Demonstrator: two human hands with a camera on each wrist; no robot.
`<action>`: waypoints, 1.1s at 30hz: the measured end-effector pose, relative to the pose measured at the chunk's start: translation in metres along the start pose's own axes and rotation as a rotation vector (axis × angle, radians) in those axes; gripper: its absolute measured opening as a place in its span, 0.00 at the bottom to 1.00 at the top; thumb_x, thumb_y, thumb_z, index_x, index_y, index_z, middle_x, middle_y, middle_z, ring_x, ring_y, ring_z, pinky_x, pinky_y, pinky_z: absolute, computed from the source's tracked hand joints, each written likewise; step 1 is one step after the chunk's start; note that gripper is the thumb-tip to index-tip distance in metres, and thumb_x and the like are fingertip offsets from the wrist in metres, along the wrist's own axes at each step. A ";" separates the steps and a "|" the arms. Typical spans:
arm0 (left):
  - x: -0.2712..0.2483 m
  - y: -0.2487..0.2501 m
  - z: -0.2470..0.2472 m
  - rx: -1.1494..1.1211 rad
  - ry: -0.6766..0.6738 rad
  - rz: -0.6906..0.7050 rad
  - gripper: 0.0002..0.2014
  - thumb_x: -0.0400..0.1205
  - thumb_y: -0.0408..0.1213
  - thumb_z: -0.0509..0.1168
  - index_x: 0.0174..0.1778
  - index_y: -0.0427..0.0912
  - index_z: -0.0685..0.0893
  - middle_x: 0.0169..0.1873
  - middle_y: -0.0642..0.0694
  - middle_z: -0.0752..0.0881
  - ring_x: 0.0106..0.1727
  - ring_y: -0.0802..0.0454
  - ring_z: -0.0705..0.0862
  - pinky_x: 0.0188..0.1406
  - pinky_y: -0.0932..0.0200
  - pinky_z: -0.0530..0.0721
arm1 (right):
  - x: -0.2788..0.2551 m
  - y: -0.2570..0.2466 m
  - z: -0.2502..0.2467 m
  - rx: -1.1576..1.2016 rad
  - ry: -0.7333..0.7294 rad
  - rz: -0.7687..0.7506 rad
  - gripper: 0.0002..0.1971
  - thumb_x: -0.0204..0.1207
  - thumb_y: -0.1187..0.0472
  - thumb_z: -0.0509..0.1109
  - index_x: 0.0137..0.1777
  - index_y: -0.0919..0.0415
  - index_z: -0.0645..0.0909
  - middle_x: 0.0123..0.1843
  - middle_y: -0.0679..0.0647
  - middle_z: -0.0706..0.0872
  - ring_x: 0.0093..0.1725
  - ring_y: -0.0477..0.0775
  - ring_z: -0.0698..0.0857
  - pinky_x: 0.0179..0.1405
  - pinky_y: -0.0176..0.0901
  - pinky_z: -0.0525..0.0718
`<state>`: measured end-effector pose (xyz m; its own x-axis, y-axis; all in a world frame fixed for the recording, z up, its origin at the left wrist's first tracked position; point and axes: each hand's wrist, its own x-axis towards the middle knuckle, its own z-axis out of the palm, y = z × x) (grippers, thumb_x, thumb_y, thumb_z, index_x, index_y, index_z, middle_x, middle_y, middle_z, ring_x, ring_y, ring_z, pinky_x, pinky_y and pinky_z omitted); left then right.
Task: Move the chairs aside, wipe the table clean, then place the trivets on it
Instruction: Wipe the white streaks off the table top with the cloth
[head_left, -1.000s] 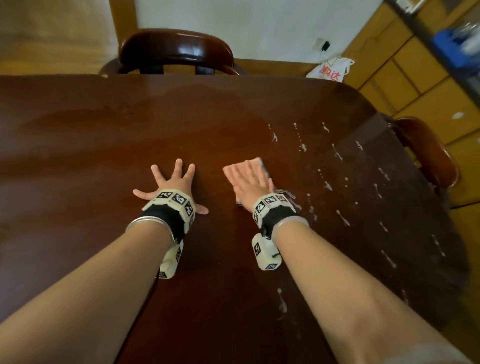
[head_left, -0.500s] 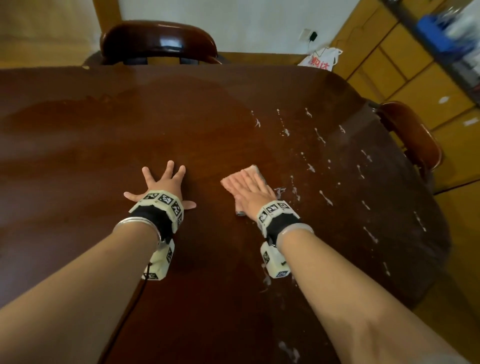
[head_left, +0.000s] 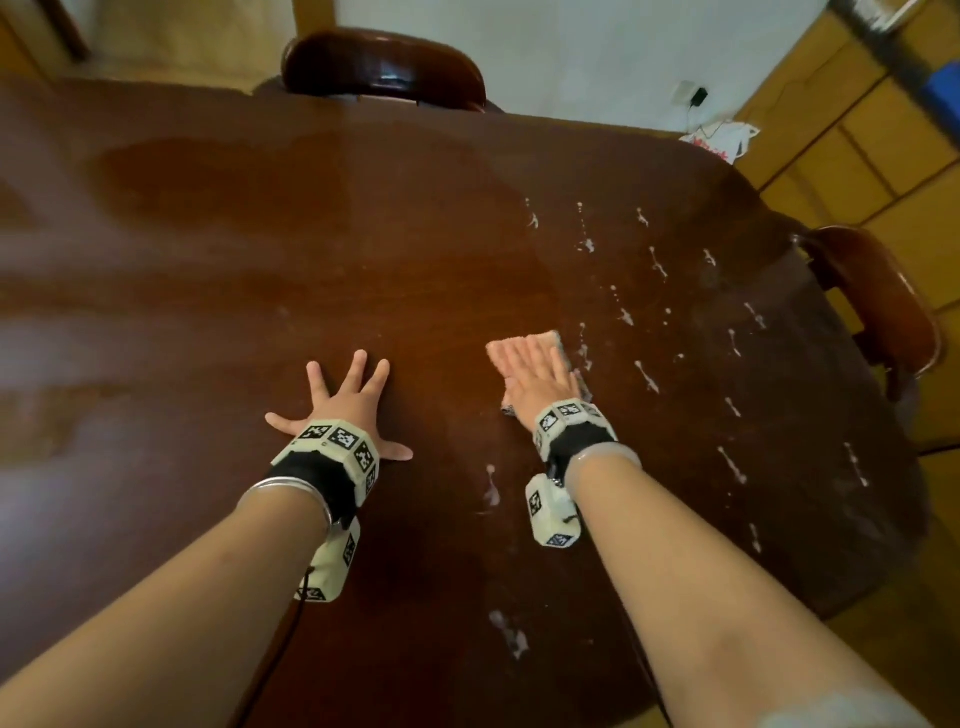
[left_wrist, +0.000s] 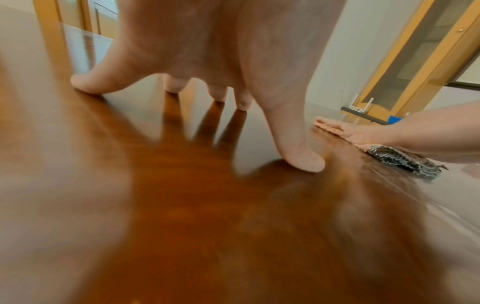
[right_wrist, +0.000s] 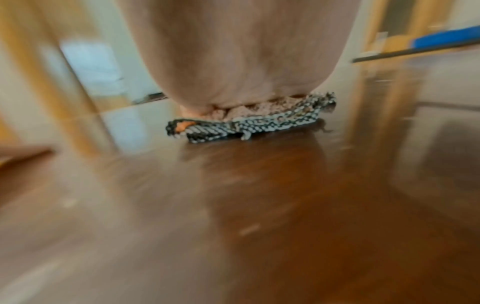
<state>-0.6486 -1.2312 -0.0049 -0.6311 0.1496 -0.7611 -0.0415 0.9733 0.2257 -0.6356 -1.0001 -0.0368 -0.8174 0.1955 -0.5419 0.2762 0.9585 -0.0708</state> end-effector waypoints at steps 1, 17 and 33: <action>-0.003 0.001 0.004 -0.006 0.010 -0.010 0.58 0.67 0.59 0.76 0.79 0.68 0.36 0.79 0.65 0.29 0.80 0.41 0.26 0.64 0.11 0.48 | -0.001 0.003 0.000 0.023 0.015 0.046 0.27 0.87 0.50 0.38 0.81 0.35 0.30 0.83 0.40 0.27 0.83 0.52 0.30 0.82 0.61 0.37; -0.012 -0.001 0.024 -0.033 0.072 -0.045 0.54 0.69 0.62 0.73 0.80 0.67 0.39 0.81 0.63 0.33 0.82 0.42 0.32 0.64 0.12 0.52 | -0.043 -0.009 0.013 0.059 -0.009 -0.018 0.28 0.88 0.50 0.43 0.82 0.34 0.34 0.84 0.43 0.28 0.83 0.56 0.29 0.81 0.64 0.35; -0.039 -0.007 0.057 -0.027 0.069 -0.038 0.53 0.73 0.60 0.70 0.82 0.62 0.37 0.81 0.59 0.33 0.83 0.47 0.33 0.71 0.18 0.49 | -0.076 -0.041 0.033 -0.010 -0.060 -0.173 0.29 0.88 0.52 0.45 0.82 0.33 0.35 0.84 0.42 0.29 0.83 0.56 0.28 0.80 0.63 0.33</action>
<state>-0.5790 -1.2341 -0.0115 -0.6807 0.0996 -0.7258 -0.0867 0.9728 0.2148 -0.5683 -1.0610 -0.0200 -0.8204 0.0149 -0.5716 0.1288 0.9788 -0.1594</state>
